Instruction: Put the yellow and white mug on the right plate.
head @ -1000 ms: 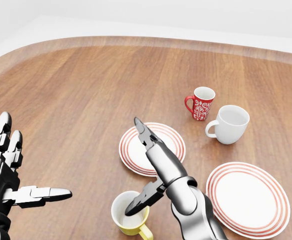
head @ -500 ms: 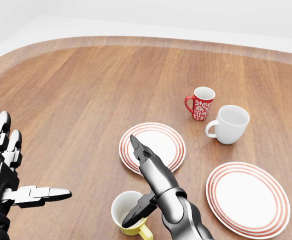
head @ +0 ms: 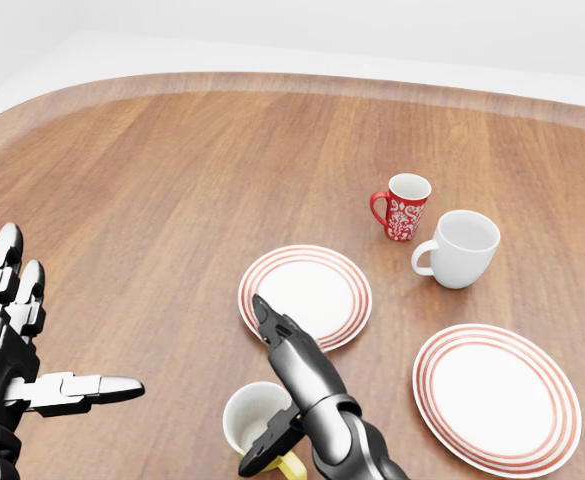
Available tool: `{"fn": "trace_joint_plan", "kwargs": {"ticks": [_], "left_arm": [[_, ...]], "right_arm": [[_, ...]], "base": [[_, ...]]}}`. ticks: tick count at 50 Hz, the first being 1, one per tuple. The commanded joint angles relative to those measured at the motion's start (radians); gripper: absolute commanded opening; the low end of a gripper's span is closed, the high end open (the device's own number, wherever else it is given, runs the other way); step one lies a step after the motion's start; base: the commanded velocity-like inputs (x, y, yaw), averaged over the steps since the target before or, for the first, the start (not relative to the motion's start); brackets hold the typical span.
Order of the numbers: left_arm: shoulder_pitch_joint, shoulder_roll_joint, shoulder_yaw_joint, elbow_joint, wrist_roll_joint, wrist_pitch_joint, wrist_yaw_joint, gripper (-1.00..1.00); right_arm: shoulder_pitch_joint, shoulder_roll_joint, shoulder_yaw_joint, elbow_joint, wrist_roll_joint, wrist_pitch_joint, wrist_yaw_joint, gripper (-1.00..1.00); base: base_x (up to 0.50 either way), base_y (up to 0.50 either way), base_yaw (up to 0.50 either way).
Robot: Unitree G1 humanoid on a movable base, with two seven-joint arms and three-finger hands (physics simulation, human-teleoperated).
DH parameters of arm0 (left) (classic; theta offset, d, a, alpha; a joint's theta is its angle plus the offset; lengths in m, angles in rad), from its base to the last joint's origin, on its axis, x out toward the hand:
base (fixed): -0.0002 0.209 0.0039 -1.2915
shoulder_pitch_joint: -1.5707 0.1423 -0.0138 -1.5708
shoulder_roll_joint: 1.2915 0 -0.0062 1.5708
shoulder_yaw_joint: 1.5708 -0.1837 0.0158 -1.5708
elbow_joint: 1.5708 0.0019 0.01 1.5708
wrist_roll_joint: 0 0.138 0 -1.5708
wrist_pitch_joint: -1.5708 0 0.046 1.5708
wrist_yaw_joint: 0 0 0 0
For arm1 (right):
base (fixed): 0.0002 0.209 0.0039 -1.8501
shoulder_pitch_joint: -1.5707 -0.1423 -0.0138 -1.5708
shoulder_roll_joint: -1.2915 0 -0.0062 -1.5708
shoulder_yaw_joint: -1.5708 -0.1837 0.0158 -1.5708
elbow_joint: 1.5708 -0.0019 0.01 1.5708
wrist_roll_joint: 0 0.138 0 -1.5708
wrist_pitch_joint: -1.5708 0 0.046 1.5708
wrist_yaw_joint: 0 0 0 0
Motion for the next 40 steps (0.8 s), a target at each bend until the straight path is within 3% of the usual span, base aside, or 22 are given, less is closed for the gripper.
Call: {"fn": "trace_joint_plan", "kwargs": {"ticks": [1, 40], "left_arm": [[0.001, -0.001, -0.002, 0.001, 0.001, 0.000, 0.000, 1.00], [-0.004, 0.000, -0.005, 0.016, 0.004, 0.000, 0.003, 1.00]], "right_arm": [[-0.021, 0.002, -0.004, 0.087, -0.013, 0.000, -0.034, 1.00], [-0.042, -0.006, -0.015, 0.211, -0.033, 0.000, -0.068, 1.00]], "base": [[0.00, 0.00, 0.00], [0.00, 0.00, 0.00]]}}
